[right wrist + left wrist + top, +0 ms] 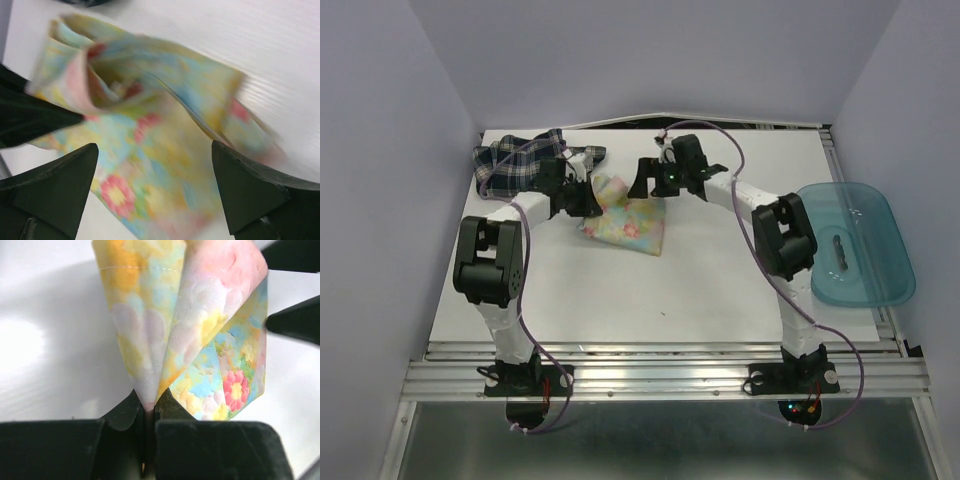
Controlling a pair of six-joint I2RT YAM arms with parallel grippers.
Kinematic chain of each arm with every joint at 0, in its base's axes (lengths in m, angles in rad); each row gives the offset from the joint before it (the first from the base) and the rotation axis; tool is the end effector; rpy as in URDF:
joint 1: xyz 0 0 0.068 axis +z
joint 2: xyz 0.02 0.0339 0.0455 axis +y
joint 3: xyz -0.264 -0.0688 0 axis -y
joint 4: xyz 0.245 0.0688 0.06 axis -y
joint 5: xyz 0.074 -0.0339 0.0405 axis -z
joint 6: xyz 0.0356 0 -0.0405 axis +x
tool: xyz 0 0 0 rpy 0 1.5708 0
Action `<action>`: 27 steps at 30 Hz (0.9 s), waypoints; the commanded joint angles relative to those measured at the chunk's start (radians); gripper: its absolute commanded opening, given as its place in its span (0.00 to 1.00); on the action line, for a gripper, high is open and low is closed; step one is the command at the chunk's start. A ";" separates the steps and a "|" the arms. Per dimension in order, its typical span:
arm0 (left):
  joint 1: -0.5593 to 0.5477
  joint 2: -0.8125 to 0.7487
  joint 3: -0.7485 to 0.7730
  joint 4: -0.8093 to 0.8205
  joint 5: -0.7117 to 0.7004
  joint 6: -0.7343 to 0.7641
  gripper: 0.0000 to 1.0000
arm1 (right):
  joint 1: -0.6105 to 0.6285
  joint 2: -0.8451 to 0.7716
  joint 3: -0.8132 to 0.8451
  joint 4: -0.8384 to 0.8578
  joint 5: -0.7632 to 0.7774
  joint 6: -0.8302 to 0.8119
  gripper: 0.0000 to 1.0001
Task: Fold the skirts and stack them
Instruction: Neatly place the folded skirt to the corner
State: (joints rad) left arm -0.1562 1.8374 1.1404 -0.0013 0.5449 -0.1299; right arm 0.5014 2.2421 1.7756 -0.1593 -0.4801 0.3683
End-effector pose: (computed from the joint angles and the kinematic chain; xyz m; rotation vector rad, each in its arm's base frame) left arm 0.3882 -0.0798 0.1898 0.3214 2.2377 -0.7689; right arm 0.4442 0.2622 0.2018 -0.4367 2.2585 0.9982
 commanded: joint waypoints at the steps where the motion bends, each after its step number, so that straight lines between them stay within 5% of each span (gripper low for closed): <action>1: 0.003 -0.027 0.192 -0.215 -0.239 0.202 0.00 | -0.107 -0.151 -0.059 -0.032 0.058 -0.063 1.00; 14: 0.003 0.118 0.708 -0.408 -0.364 0.400 0.00 | -0.167 -0.314 -0.251 -0.040 0.072 -0.126 1.00; 27: 0.095 0.224 1.005 -0.450 -0.286 0.349 0.00 | -0.167 -0.322 -0.278 -0.042 0.071 -0.137 1.00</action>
State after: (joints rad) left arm -0.1131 2.0865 2.0296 -0.4713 0.2211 0.2367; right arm 0.3351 1.9583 1.5211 -0.2195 -0.4107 0.2527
